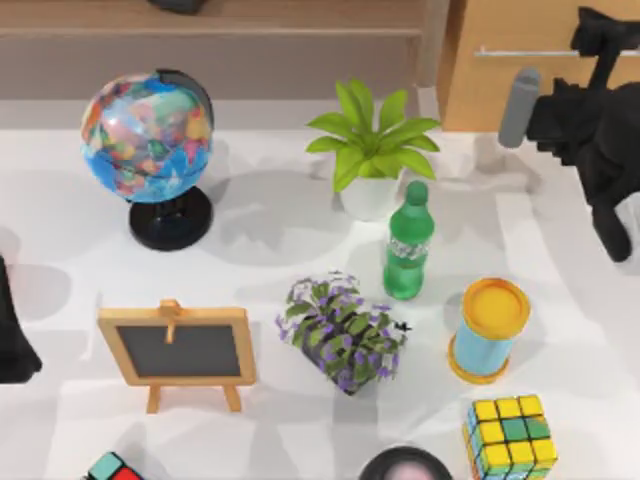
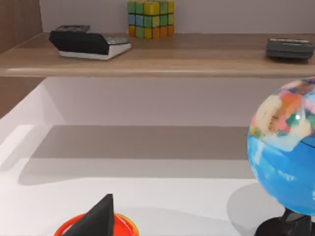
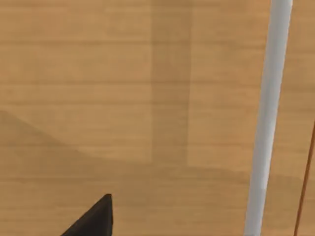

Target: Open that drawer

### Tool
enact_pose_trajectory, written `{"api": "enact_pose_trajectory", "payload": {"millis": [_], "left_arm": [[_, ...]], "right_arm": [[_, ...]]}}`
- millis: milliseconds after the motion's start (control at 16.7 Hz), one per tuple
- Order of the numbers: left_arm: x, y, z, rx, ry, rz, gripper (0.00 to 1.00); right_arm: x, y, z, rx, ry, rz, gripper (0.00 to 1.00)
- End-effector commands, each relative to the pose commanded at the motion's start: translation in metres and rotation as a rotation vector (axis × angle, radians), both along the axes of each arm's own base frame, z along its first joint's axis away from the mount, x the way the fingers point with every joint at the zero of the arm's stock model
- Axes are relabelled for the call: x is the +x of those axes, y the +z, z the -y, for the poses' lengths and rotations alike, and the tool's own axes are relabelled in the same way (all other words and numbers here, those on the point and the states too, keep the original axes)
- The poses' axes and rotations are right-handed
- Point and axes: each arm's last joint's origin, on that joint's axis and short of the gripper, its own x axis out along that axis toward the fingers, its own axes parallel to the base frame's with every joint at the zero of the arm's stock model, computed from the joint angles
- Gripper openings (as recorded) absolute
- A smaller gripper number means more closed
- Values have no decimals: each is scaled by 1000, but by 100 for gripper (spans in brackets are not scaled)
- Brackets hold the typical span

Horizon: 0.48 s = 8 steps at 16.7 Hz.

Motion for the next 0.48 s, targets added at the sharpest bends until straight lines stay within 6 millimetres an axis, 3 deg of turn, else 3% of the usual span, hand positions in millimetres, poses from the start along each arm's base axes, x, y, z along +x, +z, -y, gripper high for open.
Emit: {"api": "enact_pose_trajectory", "payload": {"millis": [240,480], "left_arm": [[0,0,0,0,0,0,100],[0,0,0,0,0,0,100]], "right_arm": [[2,0,0,0,0,0,100],[2,0,0,0,0,0,70]]}}
